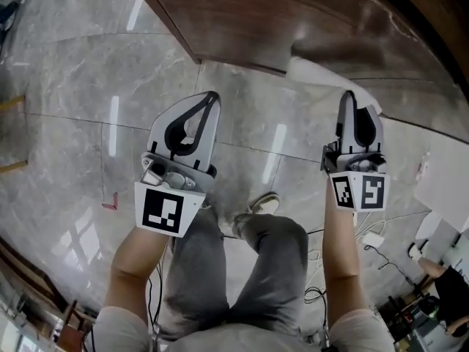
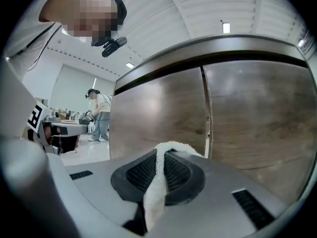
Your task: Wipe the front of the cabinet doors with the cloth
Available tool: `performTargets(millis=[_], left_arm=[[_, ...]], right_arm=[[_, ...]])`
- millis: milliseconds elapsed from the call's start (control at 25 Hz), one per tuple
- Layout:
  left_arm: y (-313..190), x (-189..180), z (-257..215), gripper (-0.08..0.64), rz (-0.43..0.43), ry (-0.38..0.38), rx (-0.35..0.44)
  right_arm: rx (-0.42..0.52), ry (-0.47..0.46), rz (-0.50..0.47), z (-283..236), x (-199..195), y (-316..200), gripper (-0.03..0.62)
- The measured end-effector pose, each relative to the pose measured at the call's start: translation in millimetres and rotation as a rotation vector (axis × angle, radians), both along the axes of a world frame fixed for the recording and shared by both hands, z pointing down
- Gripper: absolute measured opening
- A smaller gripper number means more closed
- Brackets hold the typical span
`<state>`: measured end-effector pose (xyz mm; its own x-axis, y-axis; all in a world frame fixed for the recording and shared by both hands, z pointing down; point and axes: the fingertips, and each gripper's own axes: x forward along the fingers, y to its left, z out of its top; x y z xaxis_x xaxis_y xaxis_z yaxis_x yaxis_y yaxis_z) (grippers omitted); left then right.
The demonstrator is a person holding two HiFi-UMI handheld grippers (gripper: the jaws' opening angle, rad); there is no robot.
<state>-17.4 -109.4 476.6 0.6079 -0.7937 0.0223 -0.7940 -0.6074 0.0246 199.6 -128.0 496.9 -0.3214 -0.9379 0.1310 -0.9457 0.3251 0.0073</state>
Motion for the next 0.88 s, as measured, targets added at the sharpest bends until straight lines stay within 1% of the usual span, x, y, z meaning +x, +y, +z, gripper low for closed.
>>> performTargets(millis=[120,440,600,720,800,880], left_arm=[[5,-3,-36,0.017,-0.024,0.003,-0.071],[21,-10,-143,0.017,-0.021,-0.009,-0.125],[36,-7,-203,0.017,-0.026,-0.007,-0.147],[39,-6,-247,0.017,-0.023,-0.011,-0.150],[41,-5,-277,0.017,-0.025,-0.012,-0.149],[44,-2,-308,0.017,-0.028,-0.007,-0.137]], right_arm=[[-0.022,-0.008,0.007,-44,-1,12,0.052],[-0.079,-0.040,0.016,-147,-16,34,0.052],[-0.102,-0.055,0.018,-206,-16,56,0.052],[-0.109,-0.075,0.036,-250,-14,64,0.052],[-0.106,-0.087,0.050,-282,-11,67,0.052],[-0.090,-0.080,0.057,-318,-6,71,0.052]])
